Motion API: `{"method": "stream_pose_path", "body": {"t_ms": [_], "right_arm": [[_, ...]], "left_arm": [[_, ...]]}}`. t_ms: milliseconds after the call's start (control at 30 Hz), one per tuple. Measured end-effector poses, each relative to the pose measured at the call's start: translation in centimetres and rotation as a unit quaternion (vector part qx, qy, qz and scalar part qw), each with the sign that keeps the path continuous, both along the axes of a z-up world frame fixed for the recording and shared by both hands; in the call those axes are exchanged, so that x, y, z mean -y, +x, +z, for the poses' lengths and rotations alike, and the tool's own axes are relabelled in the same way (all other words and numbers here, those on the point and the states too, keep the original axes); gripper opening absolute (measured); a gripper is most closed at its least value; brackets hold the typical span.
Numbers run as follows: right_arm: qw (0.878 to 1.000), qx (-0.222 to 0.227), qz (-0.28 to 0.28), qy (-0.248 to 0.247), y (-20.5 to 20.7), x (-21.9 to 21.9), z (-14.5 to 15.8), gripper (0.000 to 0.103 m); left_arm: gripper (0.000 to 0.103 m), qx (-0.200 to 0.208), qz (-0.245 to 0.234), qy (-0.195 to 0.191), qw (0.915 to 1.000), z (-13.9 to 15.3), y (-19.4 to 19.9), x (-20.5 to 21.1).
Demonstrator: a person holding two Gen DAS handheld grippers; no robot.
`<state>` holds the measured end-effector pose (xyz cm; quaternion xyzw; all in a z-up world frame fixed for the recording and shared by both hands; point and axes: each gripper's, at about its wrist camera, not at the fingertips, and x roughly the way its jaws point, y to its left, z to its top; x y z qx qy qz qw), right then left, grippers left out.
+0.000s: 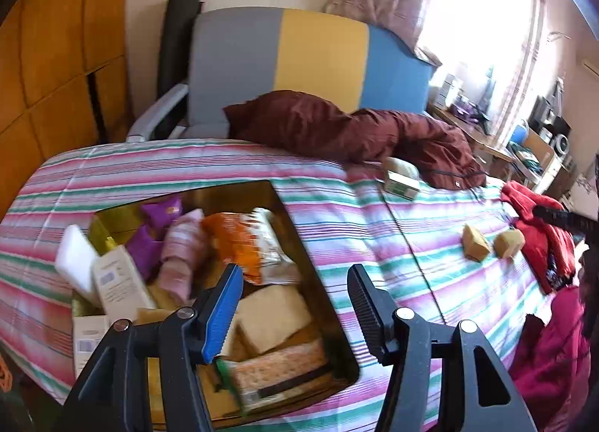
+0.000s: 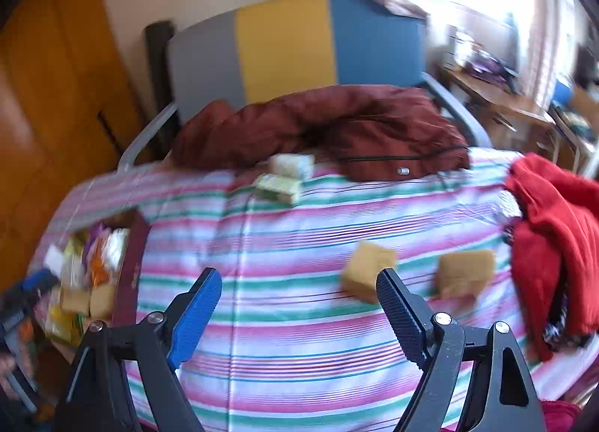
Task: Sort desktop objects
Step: 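Move both tools back over the remaining items on the bed, then grasp a yellow sponge with the right tool while the left tool grasps the green-and-white box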
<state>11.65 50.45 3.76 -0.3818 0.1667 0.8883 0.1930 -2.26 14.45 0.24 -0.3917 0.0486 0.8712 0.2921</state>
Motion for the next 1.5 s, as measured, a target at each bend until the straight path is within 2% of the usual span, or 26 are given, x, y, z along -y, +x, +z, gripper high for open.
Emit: {"method": "stream_pose_path", "body": {"t_ms": [167, 300, 600, 800, 900, 1000, 1133, 1200, 1233, 1333, 1467, 1500], "right_arm": [[0.997, -0.011, -0.077, -0.026, 2.4, -5.2, 0.0, 0.085], [0.99, -0.002, -0.131, -0.054, 3.5, -9.1, -1.2, 0.085], [0.975, 0.036, -0.194, -0.102, 2.7, -14.6, -5.4, 0.085], [0.981, 0.04, -0.164, -0.096, 0.3, -14.1, -6.3, 0.085], [0.99, 0.047, -0.095, -0.091, -2.0, -12.4, -6.5, 0.085], [0.993, 0.071, -0.044, -0.08, -3.8, -10.7, -7.5, 0.085], [0.989, 0.081, -0.022, -0.124, -4.6, -10.4, -9.5, 0.086], [0.987, 0.088, -0.018, -0.137, -5.0, -10.3, -10.0, 0.086], [0.986, 0.089, -0.015, -0.141, -5.2, -10.2, -10.1, 0.086], [0.984, 0.118, -0.013, -0.133, -6.5, -9.8, -11.3, 0.087], [0.978, 0.161, -0.023, -0.127, -8.2, -9.8, -13.6, 0.086], [0.978, 0.167, -0.021, -0.122, -8.5, -9.7, -13.9, 0.086]], "left_arm": [[0.059, -0.003, -0.032, -0.011, 0.9994, -0.1, 0.8, -2.5], [0.059, 0.004, -0.057, -0.021, 0.9982, -0.6, 1.3, -4.5], [0.059, 0.021, -0.101, -0.045, 0.9936, -1.9, 2.2, -8.3], [0.059, 0.043, -0.112, -0.053, 0.9913, -2.5, 0.9, -10.7], [0.059, 0.047, -0.118, -0.054, 0.9903, -2.4, -0.1, -12.6], [0.06, 0.06, -0.123, -0.058, 0.9889, -2.6, -1.6, -15.0], [0.07, 0.077, -0.126, -0.06, 0.9872, -3.1, -3.3, -18.0], [0.083, 0.085, -0.128, -0.056, 0.9865, -3.3, -4.2, -19.3], [0.084, 0.087, -0.129, -0.056, 0.9862, -3.4, -4.7, -20.1], [0.085, 0.084, -0.132, -0.056, 0.9862, -3.5, -5.8, -22.1], [0.096, 0.083, -0.137, -0.068, 0.9847, -4.4, -7.4, -24.8], [0.102, 0.08, -0.139, -0.067, 0.9848, -4.5, -7.8, -25.3]]}}
